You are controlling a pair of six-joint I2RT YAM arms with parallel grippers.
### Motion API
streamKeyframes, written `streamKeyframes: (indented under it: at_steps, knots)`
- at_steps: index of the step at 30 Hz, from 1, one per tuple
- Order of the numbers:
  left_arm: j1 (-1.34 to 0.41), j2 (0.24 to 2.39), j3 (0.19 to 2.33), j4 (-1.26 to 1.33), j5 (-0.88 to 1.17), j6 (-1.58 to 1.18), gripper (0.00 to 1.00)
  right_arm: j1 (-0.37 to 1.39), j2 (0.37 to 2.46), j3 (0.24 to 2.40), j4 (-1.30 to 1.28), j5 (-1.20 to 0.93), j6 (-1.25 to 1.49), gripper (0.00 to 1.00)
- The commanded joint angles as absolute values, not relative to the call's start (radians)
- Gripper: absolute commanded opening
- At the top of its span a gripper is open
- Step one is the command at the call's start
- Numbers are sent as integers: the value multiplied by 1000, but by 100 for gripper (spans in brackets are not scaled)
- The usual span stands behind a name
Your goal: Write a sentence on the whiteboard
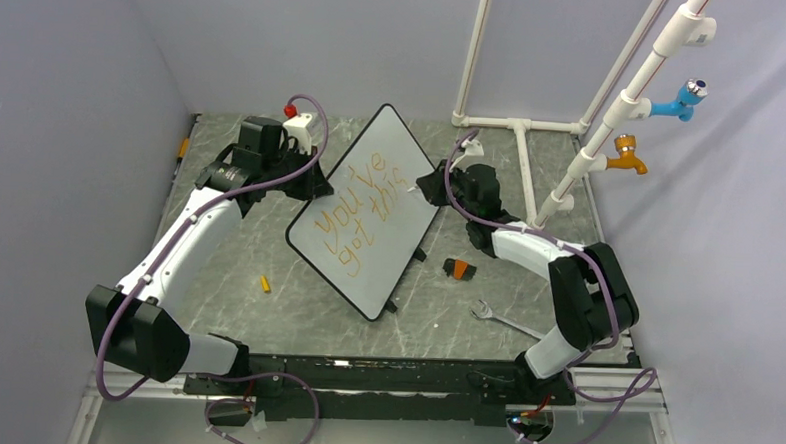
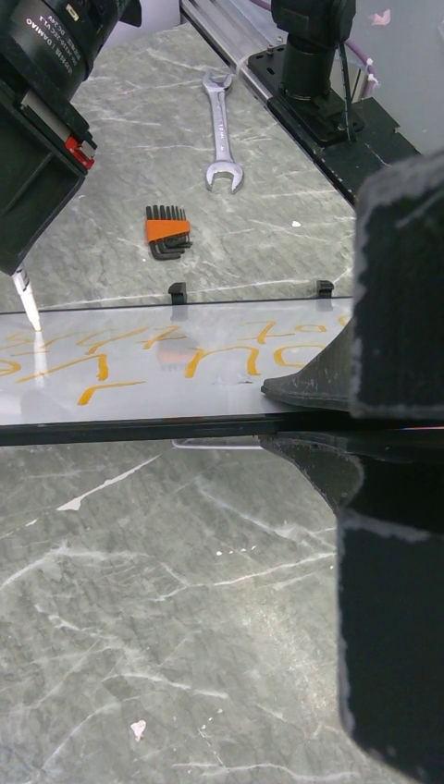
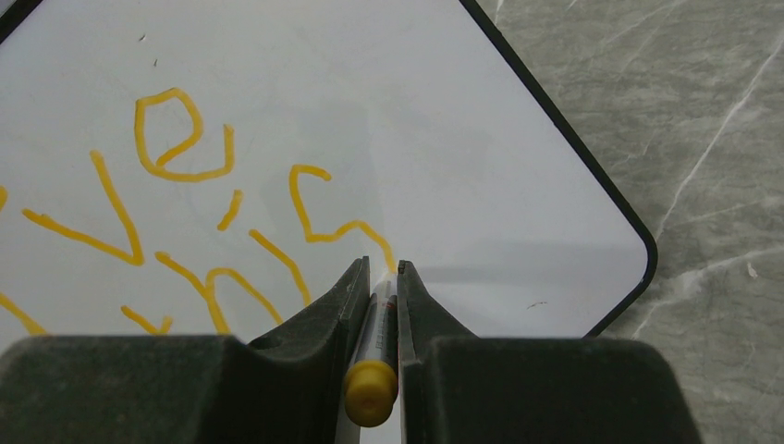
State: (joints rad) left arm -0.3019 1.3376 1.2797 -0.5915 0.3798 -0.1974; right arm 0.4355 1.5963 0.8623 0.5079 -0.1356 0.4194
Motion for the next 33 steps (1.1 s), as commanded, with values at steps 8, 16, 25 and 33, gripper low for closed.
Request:
streamKeyframes:
  at_steps: [8,16,25,33]
  knots:
    - [-306,1327,1276,-596,244,-30,0,461,1557,849,506,-187,431,0]
    - [-307,1324,1277,-596,244,-28,0,467,1547,861,507,-203,444,0]
    - [-307,1322,1276,-597,245,-31,0,478,1542,881,504,-204,450,0]
    - [-307,1322,1279,-598,244,-27,0,478,1494,874,490,-176,432,0]
